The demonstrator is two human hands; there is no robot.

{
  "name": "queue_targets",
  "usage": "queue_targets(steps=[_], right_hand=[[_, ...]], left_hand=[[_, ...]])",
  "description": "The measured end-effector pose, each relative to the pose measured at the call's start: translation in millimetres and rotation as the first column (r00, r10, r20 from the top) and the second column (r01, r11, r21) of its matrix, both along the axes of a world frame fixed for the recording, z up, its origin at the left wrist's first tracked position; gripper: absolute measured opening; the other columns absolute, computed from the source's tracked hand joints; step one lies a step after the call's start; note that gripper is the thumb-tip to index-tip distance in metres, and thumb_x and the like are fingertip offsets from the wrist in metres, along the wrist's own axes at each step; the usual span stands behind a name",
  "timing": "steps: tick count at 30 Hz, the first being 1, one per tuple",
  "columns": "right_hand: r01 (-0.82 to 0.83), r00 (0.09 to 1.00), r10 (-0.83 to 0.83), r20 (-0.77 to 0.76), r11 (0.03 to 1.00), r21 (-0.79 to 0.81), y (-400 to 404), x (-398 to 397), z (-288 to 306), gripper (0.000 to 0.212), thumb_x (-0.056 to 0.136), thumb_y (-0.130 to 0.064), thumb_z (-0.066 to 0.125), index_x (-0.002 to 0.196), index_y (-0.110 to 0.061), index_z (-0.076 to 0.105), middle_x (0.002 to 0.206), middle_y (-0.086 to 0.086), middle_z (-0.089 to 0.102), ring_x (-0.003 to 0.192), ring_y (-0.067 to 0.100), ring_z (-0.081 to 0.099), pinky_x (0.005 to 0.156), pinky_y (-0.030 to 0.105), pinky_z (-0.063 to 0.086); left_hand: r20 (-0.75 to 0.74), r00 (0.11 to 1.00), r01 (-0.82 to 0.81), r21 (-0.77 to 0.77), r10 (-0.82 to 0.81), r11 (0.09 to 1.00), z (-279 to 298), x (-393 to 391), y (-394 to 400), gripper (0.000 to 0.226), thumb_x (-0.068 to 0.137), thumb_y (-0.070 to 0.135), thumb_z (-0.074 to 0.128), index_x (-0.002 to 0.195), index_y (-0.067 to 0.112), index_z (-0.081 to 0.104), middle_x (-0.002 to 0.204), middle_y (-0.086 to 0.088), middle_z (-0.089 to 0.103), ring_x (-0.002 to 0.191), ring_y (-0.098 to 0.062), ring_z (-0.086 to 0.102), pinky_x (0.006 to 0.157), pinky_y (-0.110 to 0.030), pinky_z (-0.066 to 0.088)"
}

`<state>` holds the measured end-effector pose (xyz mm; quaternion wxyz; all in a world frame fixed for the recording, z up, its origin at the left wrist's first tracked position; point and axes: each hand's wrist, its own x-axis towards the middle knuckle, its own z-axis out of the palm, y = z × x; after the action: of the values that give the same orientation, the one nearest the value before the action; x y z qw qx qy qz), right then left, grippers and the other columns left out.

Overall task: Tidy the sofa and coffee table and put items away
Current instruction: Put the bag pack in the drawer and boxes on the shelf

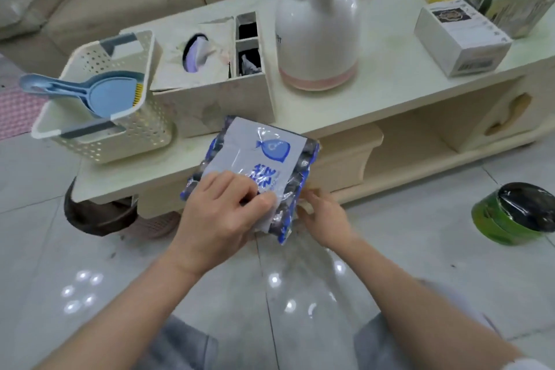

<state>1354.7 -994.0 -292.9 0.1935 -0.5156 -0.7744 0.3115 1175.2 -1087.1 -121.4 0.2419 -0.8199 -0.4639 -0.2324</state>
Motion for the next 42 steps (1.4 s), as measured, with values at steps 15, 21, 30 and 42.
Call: queue_targets(steps=[15, 21, 30, 42], right_hand=[[-0.215, 0.962, 0.220, 0.159, 0.975, -0.047, 17.1, -13.1, -37.3, 0.044, 0.087, -0.025, 0.057, 0.132, -0.026, 0.059, 0.137, 0.003, 0.052, 0.135, 0.029, 0.037, 0.104, 0.044, 0.042], [-0.235, 0.950, 0.252, 0.183, 0.966, -0.112, -10.3, 13.4, -38.3, 0.057, 0.086, -0.047, 0.029, 0.121, -0.025, 0.068, 0.124, 0.001, 0.062, 0.122, 0.030, 0.048, 0.106, 0.043, 0.039], [-0.288, 0.873, 0.383, 0.303, 0.905, -0.313, -40.8, 22.4, -0.6, 0.040, 0.095, -0.040, 0.049, 0.128, -0.020, 0.061, 0.130, 0.006, 0.061, 0.127, 0.026, 0.045, 0.105, 0.042, 0.042], [-0.301, 0.337, -0.572, -0.748, 0.687, -0.661, -17.3, 67.4, 60.1, 0.053, 0.091, -0.040, 0.038, 0.124, -0.009, 0.065, 0.115, 0.029, 0.065, 0.094, 0.041, 0.064, 0.081, 0.049, 0.054]], left_hand=[[-0.024, 0.998, -0.063, -0.090, 0.061, 0.994, -18.9, -31.2, 17.9, 0.017, 0.087, 0.012, 0.066, 0.098, 0.016, 0.078, 0.122, -0.009, 0.069, 0.118, -0.032, 0.064, 0.097, -0.047, 0.046], [-0.107, 0.991, -0.085, -0.061, 0.078, 0.995, -28.8, -42.5, 8.1, 0.024, 0.082, 0.004, 0.067, 0.099, 0.017, 0.078, 0.125, -0.009, 0.068, 0.120, -0.031, 0.062, 0.104, -0.046, 0.044], [-0.042, 0.999, -0.006, 0.070, 0.009, 0.998, -44.9, -27.4, 10.6, 0.021, 0.086, 0.009, 0.067, 0.101, 0.016, 0.080, 0.112, -0.009, 0.073, 0.104, -0.029, 0.061, 0.086, -0.044, 0.048], [-0.029, 0.964, 0.261, -0.091, -0.265, 0.961, -80.8, 15.3, 31.2, 0.017, 0.092, 0.010, 0.066, 0.100, 0.017, 0.080, 0.101, -0.006, 0.074, 0.088, -0.026, 0.069, 0.081, -0.038, 0.047]])
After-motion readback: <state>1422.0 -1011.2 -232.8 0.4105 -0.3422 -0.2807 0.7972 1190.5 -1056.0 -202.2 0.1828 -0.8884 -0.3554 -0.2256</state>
